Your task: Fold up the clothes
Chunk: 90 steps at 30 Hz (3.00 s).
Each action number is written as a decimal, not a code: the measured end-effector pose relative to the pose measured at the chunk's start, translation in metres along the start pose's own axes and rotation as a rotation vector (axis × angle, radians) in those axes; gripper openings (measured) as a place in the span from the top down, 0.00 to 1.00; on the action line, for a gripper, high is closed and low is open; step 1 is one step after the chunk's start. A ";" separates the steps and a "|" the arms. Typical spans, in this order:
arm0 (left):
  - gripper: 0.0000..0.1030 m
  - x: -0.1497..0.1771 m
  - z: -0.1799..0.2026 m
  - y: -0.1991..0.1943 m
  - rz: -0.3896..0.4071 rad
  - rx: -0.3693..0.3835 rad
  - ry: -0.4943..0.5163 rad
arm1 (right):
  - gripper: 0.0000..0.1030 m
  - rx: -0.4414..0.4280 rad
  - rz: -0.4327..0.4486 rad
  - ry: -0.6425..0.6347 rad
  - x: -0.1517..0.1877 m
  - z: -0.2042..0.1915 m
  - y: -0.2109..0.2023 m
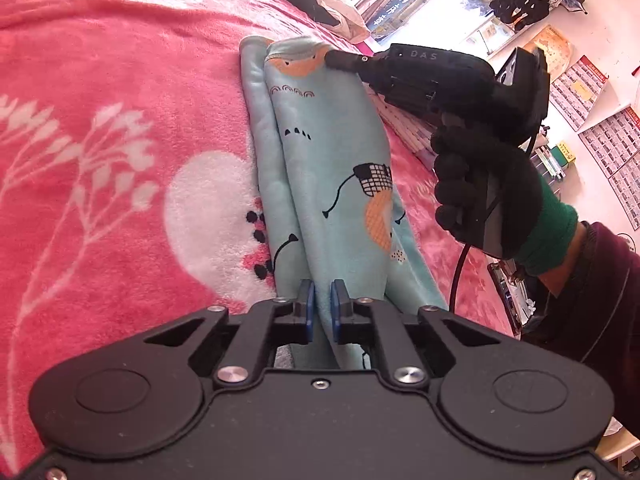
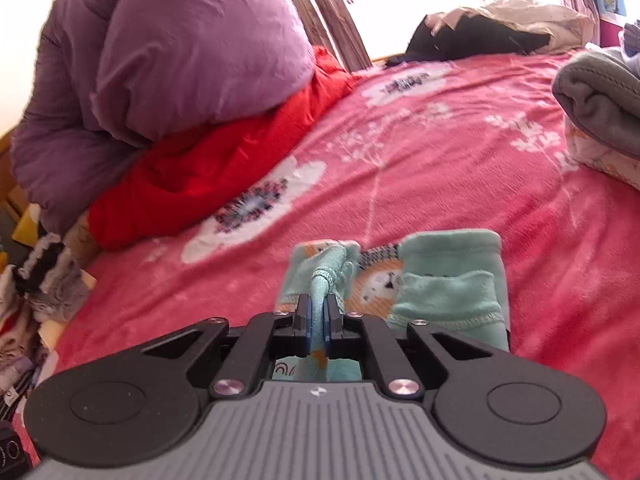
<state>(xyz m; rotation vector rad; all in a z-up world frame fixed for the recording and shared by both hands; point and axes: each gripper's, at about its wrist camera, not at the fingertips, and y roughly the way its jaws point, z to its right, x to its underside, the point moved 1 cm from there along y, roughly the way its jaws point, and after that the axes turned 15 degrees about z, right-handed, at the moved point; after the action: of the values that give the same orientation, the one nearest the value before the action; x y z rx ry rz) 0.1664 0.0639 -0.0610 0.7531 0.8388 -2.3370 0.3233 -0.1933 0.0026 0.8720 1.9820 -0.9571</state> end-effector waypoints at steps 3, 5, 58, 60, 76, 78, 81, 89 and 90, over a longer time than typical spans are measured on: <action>0.93 0.002 -0.002 0.000 -0.007 -0.001 -0.006 | 0.92 0.017 -0.013 -0.022 0.001 0.004 0.005; 0.93 0.004 -0.003 -0.003 -0.018 -0.004 -0.008 | 0.92 0.064 -0.063 -0.021 0.007 0.011 0.015; 0.47 0.034 0.041 -0.044 0.130 -0.138 0.175 | 0.55 0.095 0.096 0.094 0.090 -0.015 -0.201; 0.41 0.036 0.036 -0.050 0.143 -0.130 0.072 | 0.43 0.127 0.152 0.245 0.106 0.008 -0.230; 0.36 0.053 -0.001 -0.041 0.151 -0.053 -0.483 | 0.15 0.031 0.123 0.662 0.172 0.063 -0.237; 0.37 0.053 -0.003 -0.040 0.153 -0.057 -0.497 | 0.18 0.009 0.103 0.639 0.170 0.058 -0.229; 0.44 0.054 -0.007 -0.038 0.162 -0.067 -0.535 | 0.45 -0.007 0.084 0.653 0.174 0.059 -0.221; 0.74 0.064 -0.008 -0.033 0.157 -0.124 -0.514 | 0.61 -0.032 0.097 0.732 0.183 0.070 -0.212; 0.74 0.065 -0.006 -0.033 0.159 -0.134 -0.497 | 0.63 -0.031 0.100 0.729 0.184 0.069 -0.213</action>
<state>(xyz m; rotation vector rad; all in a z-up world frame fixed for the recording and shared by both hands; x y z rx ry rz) 0.1021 0.0709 -0.0943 0.1573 0.6736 -2.1595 0.0847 -0.3095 -0.1134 1.4305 2.5040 -0.5851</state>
